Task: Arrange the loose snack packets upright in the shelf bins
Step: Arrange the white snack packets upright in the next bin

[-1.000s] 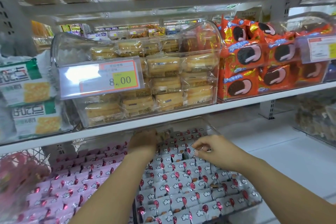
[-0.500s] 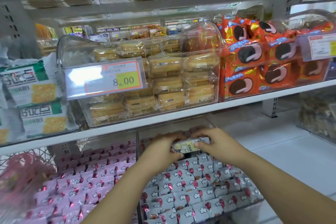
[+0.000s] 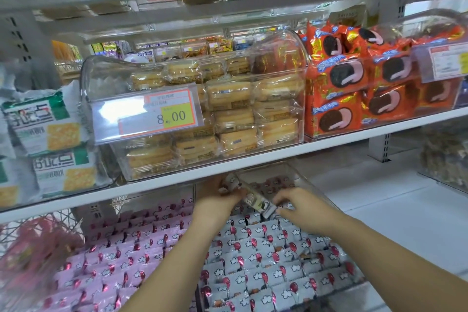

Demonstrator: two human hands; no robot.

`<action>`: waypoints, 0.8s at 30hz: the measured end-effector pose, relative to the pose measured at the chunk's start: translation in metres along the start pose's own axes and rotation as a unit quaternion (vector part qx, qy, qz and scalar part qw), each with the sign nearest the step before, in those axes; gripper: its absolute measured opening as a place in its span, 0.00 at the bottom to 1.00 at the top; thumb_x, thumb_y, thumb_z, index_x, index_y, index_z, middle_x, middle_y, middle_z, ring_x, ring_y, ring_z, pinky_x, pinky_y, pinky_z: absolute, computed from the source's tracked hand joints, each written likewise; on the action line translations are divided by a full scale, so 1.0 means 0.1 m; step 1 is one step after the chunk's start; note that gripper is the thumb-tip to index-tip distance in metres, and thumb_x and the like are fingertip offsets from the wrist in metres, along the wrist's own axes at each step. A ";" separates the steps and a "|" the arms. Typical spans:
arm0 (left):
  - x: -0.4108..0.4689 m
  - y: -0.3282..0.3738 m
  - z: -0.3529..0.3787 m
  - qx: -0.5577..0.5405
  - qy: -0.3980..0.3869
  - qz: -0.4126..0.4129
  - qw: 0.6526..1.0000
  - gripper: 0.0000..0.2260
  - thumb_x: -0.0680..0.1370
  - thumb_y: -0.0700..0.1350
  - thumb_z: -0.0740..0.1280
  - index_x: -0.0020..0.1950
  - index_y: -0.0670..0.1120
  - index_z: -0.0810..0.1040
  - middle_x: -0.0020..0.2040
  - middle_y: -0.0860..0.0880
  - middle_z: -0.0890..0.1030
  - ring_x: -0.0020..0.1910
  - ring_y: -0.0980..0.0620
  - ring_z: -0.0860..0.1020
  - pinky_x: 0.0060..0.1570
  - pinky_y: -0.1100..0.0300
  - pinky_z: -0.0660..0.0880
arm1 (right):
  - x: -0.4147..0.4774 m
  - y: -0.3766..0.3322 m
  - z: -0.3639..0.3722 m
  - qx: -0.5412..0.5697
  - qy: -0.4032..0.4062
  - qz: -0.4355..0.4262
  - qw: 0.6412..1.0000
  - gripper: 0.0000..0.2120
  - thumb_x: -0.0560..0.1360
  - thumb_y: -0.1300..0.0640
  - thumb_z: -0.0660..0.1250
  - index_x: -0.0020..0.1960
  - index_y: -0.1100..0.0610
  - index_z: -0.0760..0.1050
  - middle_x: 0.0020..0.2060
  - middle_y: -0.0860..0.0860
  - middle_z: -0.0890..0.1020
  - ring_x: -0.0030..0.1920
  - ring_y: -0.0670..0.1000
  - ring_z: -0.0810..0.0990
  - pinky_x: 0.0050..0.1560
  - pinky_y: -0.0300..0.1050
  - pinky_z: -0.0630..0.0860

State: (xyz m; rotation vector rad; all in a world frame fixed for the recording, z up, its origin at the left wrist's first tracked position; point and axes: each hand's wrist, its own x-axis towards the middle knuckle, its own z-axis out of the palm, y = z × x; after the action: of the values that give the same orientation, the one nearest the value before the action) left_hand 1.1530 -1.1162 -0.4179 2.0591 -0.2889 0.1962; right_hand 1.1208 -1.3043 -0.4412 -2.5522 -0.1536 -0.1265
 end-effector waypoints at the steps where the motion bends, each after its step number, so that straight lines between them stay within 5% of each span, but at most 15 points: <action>1: -0.01 0.00 0.01 0.021 -0.008 0.011 1.000 0.15 0.73 0.46 0.73 0.58 0.51 0.75 0.46 0.60 0.74 0.46 0.56 0.74 0.42 0.66 0.72 | -0.01 0.02 0.01 -0.011 -0.023 0.004 1.000 0.12 0.79 0.56 0.62 0.62 0.54 0.76 0.59 0.47 0.79 0.37 0.38 0.77 0.36 0.25 0.70; 3: -0.02 0.02 0.03 0.052 -0.017 0.026 0.998 0.22 0.73 0.47 0.73 0.66 0.52 0.73 0.51 0.57 0.74 0.46 0.57 0.73 0.36 0.75 0.69 | -0.01 0.05 0.04 -0.033 -0.041 0.010 0.999 0.12 0.80 0.57 0.59 0.56 0.59 0.79 0.55 0.52 0.81 0.44 0.49 0.80 0.46 0.38 0.77; 6: 0.02 0.05 0.05 0.119 -0.025 0.049 0.991 0.25 0.74 0.48 0.72 0.69 0.49 0.70 0.61 0.50 0.77 0.47 0.58 0.72 0.34 0.76 0.67 | 0.05 0.13 0.08 -0.055 -0.042 0.019 0.997 0.15 0.79 0.58 0.56 0.48 0.67 0.76 0.49 0.60 0.78 0.51 0.59 0.77 0.55 0.55 0.74; 11: 0.08 0.12 0.14 0.195 -0.090 0.057 0.975 0.23 0.76 0.48 0.70 0.69 0.48 0.70 0.64 0.50 0.76 0.52 0.56 0.73 0.48 0.68 0.67 | 0.12 0.23 0.13 -0.077 -0.037 0.019 0.996 0.14 0.77 0.58 0.54 0.45 0.66 0.74 0.45 0.60 0.79 0.48 0.63 0.77 0.52 0.60 0.74; 14: 0.15 0.09 0.22 0.239 -0.117 0.064 0.962 0.19 0.76 0.47 0.70 0.65 0.48 0.72 0.62 0.49 0.77 0.50 0.55 0.73 0.49 0.65 0.69 | 0.11 0.22 0.12 -0.081 -0.043 0.016 0.996 0.12 0.76 0.62 0.54 0.45 0.68 0.72 0.41 0.59 0.76 0.40 0.55 0.72 0.49 0.56 0.74; 19: 0.21 0.03 0.36 0.314 -0.169 0.050 0.933 0.22 0.77 0.48 0.68 0.70 0.46 0.69 0.61 0.46 0.77 0.54 0.49 0.77 0.51 0.60 0.74 | 0.07 0.20 0.09 -0.077 -0.037 0.020 0.996 0.11 0.77 0.63 0.55 0.45 0.69 0.73 0.45 0.56 0.75 0.47 0.56 0.75 0.51 0.55 0.73; 24: 0.15 -0.08 0.41 0.327 -0.245 0.052 0.911 0.17 0.80 0.49 0.63 0.69 0.47 0.72 0.63 0.47 0.77 0.52 0.50 0.77 0.53 0.59 0.73 | 0.05 0.16 0.06 -0.078 -0.046 0.008 0.996 0.10 0.77 0.64 0.55 0.41 0.67 0.70 0.39 0.44 0.68 0.48 0.58 0.75 0.51 0.53 0.73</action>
State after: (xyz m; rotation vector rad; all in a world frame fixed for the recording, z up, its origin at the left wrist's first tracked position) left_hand 1.1708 -1.1501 -0.4405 2.7489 -0.7198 -0.1991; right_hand 1.1285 -1.3142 -0.4543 -2.7168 -0.1647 -0.0153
